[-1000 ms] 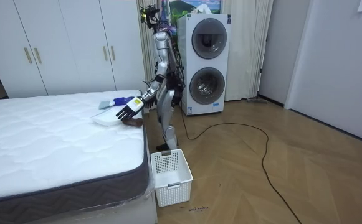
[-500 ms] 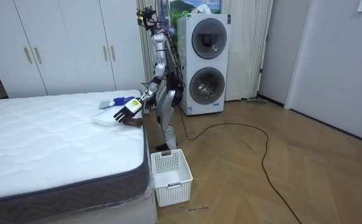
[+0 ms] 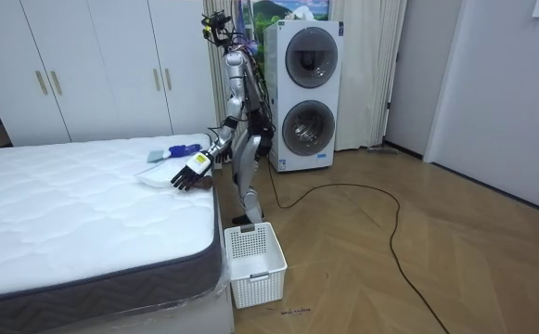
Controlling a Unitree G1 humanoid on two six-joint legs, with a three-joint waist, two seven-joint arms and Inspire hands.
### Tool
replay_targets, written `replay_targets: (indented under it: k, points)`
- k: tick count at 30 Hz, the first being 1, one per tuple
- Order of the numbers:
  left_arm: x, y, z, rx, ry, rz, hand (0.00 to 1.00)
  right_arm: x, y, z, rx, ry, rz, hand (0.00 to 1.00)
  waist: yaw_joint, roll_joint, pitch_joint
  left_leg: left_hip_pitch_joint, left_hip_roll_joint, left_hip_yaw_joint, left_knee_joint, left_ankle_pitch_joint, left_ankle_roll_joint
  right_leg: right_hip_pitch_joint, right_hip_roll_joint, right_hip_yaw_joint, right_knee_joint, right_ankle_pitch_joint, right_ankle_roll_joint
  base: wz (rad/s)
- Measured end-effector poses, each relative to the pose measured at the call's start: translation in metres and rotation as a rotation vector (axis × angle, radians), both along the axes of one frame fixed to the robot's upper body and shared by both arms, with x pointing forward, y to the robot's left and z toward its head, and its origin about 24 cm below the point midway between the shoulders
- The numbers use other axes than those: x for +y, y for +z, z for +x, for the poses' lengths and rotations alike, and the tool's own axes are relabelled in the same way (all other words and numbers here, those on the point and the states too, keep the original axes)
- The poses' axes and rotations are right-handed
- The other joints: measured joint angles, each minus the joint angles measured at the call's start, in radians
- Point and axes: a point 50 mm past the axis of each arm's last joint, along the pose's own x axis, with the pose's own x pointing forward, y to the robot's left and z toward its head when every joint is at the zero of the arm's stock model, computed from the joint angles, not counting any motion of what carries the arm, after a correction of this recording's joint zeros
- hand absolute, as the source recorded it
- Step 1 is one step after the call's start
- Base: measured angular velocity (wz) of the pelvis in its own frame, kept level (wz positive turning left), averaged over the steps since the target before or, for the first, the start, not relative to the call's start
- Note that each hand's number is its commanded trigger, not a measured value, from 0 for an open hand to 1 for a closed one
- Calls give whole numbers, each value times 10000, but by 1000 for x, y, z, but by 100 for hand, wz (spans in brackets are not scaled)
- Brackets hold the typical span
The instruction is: Clean bed
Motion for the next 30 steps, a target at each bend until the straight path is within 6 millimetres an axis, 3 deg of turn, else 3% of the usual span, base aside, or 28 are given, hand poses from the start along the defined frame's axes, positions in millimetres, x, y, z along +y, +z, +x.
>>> replay_targets:
  k: [5,21,22,23,24,30]
  points:
    - [0,-4,-1,490,-108,-448,0,1,1,2,-195,-28,-147,0,-32,67,40,-92,6,6,-4,0,0,-38,-1,1,-10,-13,12,0]
    - [2,-4,6,1244,-548,-1019,0,3,1,1,-124,5,-67,0,-59,89,19,-104,-7,271,110,-13,33,-199,-136,59,321,-102,15,0]
    - [3,-4,7,1303,-515,-1004,6,3,0,1,-88,-50,-52,0,-85,88,19,-104,-5,271,110,-13,33,-202,-137,56,314,-104,11,0]
    - [3,-3,7,1350,-494,-986,57,3,0,1,-67,-67,-37,0,-107,88,19,-95,-5,271,111,-13,33,-203,-137,61,314,-104,10,0]
    - [3,-3,7,1390,-489,-970,100,4,0,1,-69,-52,-37,0,-116,88,19,-90,-5,272,111,-13,33,-202,-137,62,312,-104,9,0]
    - [19,2,10,1686,-273,-407,100,6,0,1,7,59,-61,0,-290,89,15,-66,-5,295,83,-13,32,-199,-163,41,331,-109,-2,1]
